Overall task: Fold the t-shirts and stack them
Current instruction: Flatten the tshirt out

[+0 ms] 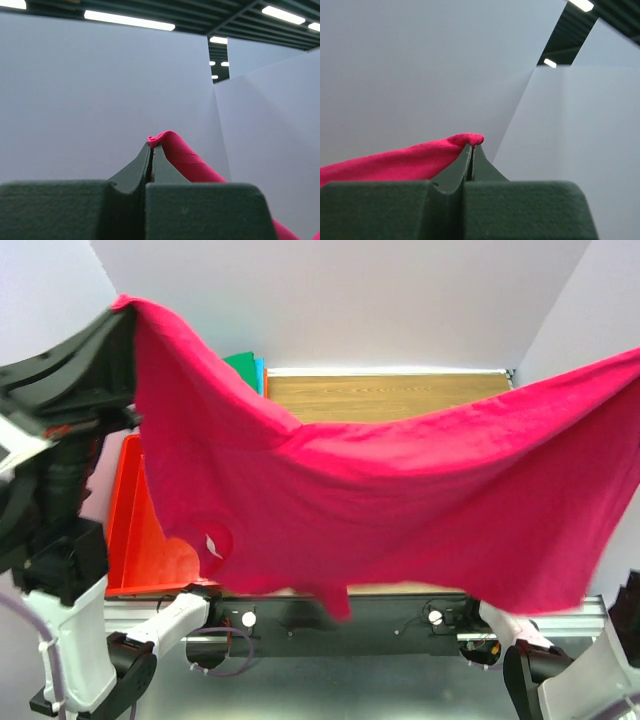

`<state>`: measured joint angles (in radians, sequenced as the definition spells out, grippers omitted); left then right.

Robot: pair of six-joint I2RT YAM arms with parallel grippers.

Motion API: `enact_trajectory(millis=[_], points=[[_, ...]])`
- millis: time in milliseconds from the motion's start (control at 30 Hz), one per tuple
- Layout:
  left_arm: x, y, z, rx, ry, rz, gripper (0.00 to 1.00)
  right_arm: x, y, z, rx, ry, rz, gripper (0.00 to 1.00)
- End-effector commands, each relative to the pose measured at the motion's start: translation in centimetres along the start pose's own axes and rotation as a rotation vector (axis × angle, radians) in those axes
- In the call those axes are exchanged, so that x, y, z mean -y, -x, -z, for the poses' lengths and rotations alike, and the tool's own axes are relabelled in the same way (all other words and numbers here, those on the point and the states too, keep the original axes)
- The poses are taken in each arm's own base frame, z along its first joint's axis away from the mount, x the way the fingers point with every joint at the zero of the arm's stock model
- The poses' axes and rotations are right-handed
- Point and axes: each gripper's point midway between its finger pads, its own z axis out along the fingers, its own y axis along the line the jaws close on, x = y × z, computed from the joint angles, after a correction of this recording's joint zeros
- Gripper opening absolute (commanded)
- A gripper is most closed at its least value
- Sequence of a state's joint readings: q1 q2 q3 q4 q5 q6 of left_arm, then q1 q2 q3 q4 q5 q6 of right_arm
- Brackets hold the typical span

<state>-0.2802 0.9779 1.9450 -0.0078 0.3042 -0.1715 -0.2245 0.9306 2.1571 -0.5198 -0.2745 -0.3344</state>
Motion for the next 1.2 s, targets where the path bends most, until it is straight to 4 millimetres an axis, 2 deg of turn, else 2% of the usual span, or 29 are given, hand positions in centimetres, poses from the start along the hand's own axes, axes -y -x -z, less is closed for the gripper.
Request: enact_trajectory(millis=[0,33,67,100,133,167,200,233,300,333,367,400,433,467,500,533,567,600,633,667,700,733,800,867,900,933,1000,1033,1167], points=[[-0.4,-5.8,-0.6,-0.09,-0.018,0.037,0.0,-1.2,-7.5,-2.0,-0.176,0.019,-0.032,0.01],[-0.7,-9.1,-0.3,-0.147,-0.01,0.053,0.0,-1.7,-9.1,-2.3,-0.208,0.035,-0.039,0.0],[-0.8,-10.3,0.1,-0.168,-0.006,0.05,0.0,-2.3,-10.6,-2.3,-0.238,0.051,-0.044,0.0],[-1.0,-11.5,0.2,-0.177,0.0,0.049,0.0,-3.6,-14.3,-2.5,-0.314,0.085,-0.066,0.0],[-1.5,-14.9,1.0,-0.239,0.021,0.06,0.0,-4.4,-16.0,-2.4,-0.348,0.108,-0.074,0.0],[-1.8,-16.4,1.2,-0.257,0.031,0.052,0.0,-6.0,-20.2,-2.0,-0.434,0.146,-0.097,0.0],[-2.2,-18.3,1.6,-0.284,0.046,0.055,0.0,-6.0,-20.1,-2.2,-0.424,0.149,-0.095,0.0],[-2.7,-22.6,2.8,-0.36,0.07,0.073,0.0,-7.7,-23.9,-1.6,-0.49,0.186,-0.118,0.01],[-3.3,-26.9,3.7,-0.413,0.099,0.087,0.0,-9.5,-27.7,-1.2,-0.539,0.221,-0.141,0.0],[-3.4,-30.8,5.3,-0.483,0.116,0.111,0.0,-11.7,-32.0,0.4,-0.625,0.271,-0.171,0.0],[-3.7,-34.8,6.3,-0.551,0.129,0.136,0.0,-12.8,-34.0,1.0,-0.659,0.297,-0.181,0.01],[-3.8,-37.0,6.7,-0.564,0.137,0.149,0.0,-13.8,-36.2,1.5,-0.682,0.319,-0.188,0.0],[-3.7,-40.6,8.5,-0.627,0.152,0.182,0.0,-16.2,-40.5,3.6,-0.762,0.378,-0.204,0.0],[-3.7,-45.3,10.1,-0.708,0.158,0.207,0.0,-17.3,-42.7,4.6,-0.798,0.394,-0.217,0.0],[-3.7,-47.4,10.7,-0.726,0.16,0.216,0.0,-18.0,-45.1,4.6,-0.801,0.402,-0.205,0.0],[-3.8,-52.1,12.3,-0.81,0.166,0.229,0.0,-19.8,-48.1,7.0,-0.861,0.428,-0.224,0.01],[-3.9,-54.4,12.9,-0.846,0.168,0.234,0.0,-20.4,-49.6,7.6,-0.868,0.428,-0.223,0.0],[-4.1,-56.6,13.7,-0.887,0.168,0.243,0.0,-20.3,-50.4,6.6,-0.812,0.41,-0.197,0.0],[-4.2,-58.6,14.2,-0.926,0.167,0.251,0.0,-21.0,-52.0,7.3,-0.829,0.413,-0.201,0.0],[-4.4,-62.0,14.5,-0.974,0.167,0.265,0.0,-22.2,-54.5,8.3,-0.876,0.429,-0.219,0.01],[-4.4,-63.8,15.4,-1.03,0.169,0.28,0.0,-22.5,-55.9,8.2,-0.877,0.422,-0.215,0.01],[-4.9,-66.4,15.2,-1.058,0.176,0.286,0.0,-23.6,-58.4,9.3,-0.934,0.436,-0.229,0.0],[-5.2,-68.7,16.4,-1.124,0.198,0.304,0.0,-24.0,-60.5,8.8,-0.957,0.438,-0.232,0.01],[-5.9,-70.9,16.2,-1.143,0.216,0.311,0.0,-25.0,-63.3,9.7,-1.017,0.454,-0.245,0.0],[-6.1,-71.5,16.5,-1.163,0.23,0.317,0.0,-25.0,-63.9,9.5,-1.027,0.451,-0.245,0.0],[-7.1,-71.5,15.5,-1.145,0.246,0.301,0.0,-24.4,-64.5,8.4,-1.027,0.417,-0.236,0.0],[-7.5,-73.0,16.6,-1.183,0.271,0.304,0.0,-24.4,-66.1,8.5,-1.061,0.393,-0.233,0.0],[-8.1,-72.9,15.6,-1.169,0.285,0.291,0.0,-23.7,-66.2,7.5,-1.055,0.36,-0.219,0.0],[-10.1,-73.9,16.1,-1.19,0.343,0.281,0.0,-22.4,-67.0,6.5,-1.061,0.296,-0.187,0.0]])
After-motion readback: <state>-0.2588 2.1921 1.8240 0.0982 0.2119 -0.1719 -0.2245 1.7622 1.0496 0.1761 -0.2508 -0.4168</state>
